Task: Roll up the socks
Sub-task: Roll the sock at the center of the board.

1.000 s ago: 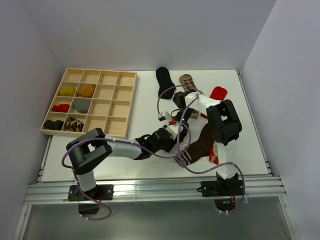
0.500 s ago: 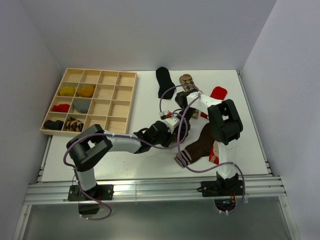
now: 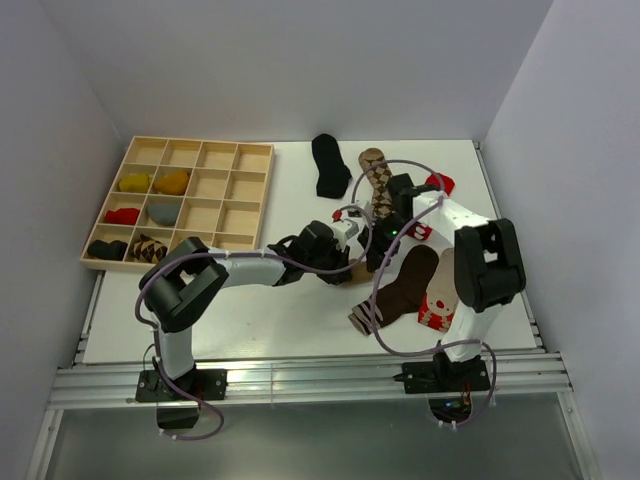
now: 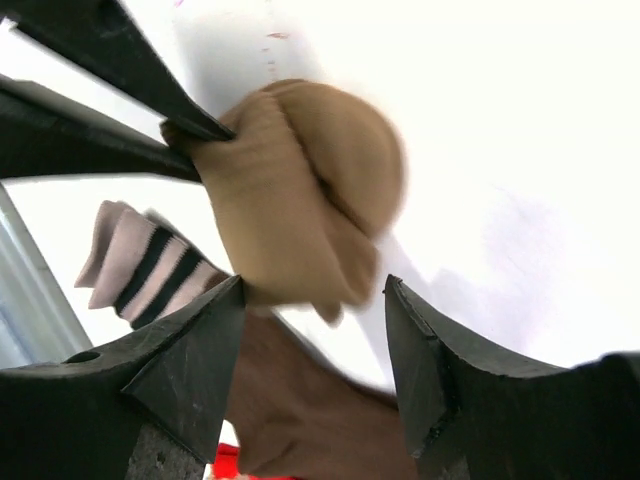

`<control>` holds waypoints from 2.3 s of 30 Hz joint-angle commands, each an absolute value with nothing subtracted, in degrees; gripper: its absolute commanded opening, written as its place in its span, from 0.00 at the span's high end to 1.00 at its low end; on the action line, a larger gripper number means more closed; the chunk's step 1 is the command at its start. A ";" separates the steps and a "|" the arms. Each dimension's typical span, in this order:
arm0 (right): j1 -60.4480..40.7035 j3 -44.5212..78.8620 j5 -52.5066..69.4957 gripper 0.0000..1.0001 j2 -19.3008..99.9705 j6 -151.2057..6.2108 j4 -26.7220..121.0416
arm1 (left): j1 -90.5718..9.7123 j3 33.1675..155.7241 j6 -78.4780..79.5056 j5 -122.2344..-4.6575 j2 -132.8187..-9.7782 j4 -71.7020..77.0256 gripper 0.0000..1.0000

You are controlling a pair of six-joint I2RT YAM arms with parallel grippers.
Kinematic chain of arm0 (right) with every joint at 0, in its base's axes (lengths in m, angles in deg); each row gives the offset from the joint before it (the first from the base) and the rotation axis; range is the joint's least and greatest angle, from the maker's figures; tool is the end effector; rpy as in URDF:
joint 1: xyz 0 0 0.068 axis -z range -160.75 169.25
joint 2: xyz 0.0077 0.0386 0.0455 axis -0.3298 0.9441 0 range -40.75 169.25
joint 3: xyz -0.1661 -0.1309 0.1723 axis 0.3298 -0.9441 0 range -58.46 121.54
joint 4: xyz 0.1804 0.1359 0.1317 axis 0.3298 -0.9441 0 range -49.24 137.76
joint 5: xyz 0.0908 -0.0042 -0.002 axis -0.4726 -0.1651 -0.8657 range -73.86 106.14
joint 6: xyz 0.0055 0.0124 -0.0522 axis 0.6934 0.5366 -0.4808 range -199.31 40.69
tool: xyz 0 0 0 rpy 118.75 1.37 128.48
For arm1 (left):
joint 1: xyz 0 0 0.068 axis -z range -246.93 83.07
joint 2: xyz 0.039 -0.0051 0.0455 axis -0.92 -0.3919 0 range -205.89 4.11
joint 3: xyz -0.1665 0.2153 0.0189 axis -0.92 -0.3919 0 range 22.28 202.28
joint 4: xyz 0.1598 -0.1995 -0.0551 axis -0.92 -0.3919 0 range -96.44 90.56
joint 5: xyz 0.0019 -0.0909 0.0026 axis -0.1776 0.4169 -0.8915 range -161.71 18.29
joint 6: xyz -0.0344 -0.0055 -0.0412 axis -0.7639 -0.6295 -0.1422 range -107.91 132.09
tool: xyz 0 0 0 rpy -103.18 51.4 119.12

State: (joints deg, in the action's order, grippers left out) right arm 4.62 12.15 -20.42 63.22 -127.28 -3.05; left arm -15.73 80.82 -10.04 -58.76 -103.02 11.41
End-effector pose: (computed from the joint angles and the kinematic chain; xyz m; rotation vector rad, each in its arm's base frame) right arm 0.3156 0.1043 0.1830 -1.4659 2.3219 0.8286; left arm 0.2387 -0.3095 0.1552 0.7252 2.2698 -0.9135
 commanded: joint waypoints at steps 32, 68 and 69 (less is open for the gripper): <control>-2.63 -20.93 -11.13 0.24 33.17 -135.21 32.36 | -20.87 96.46 -12.43 -42.18 -114.72 -16.41 1.00; -2.99 1.99 -9.62 0.88 59.71 -133.28 8.39 | -23.51 76.43 -14.98 -57.63 -95.68 11.07 0.61; -2.81 2.61 -9.62 0.87 60.15 -133.28 7.77 | -23.42 73.55 -15.06 -59.56 -94.26 12.93 0.60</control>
State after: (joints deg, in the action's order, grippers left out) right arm -4.86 0.36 -13.60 57.66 -136.48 13.87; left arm -24.28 78.66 -19.65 -50.01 -101.04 5.18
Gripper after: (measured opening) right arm 0.326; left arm 0.390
